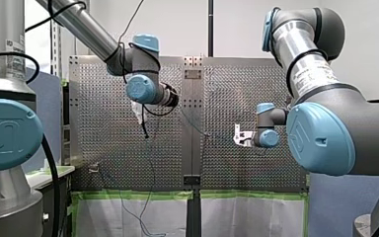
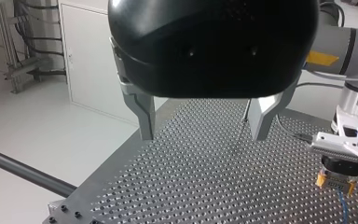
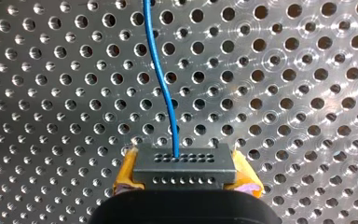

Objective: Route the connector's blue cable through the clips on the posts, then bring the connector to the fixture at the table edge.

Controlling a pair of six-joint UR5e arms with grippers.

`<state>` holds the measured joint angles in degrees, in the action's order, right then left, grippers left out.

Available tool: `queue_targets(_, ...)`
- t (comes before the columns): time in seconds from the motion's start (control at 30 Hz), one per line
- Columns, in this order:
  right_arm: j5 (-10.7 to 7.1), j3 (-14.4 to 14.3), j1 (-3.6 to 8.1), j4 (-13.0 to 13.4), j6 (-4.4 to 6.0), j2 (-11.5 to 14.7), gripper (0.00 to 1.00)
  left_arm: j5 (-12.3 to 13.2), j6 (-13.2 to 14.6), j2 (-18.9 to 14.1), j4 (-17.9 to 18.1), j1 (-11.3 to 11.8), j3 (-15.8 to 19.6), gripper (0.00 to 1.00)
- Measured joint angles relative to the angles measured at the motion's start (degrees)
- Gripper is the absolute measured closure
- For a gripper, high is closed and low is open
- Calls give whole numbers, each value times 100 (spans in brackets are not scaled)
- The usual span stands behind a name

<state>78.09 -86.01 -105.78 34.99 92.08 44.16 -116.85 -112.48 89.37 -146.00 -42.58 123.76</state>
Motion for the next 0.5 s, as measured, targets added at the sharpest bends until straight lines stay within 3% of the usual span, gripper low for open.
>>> queue_targets(0.27, 57, 32, 14, -21, -28, 9, 100, 0, 24, -120, 0, 24, 378, 0)
queue_targets(0.5, 361, 113, 25, -294, -38, 187, 100, -2, 25, -125, -1, 36, 713, 0)
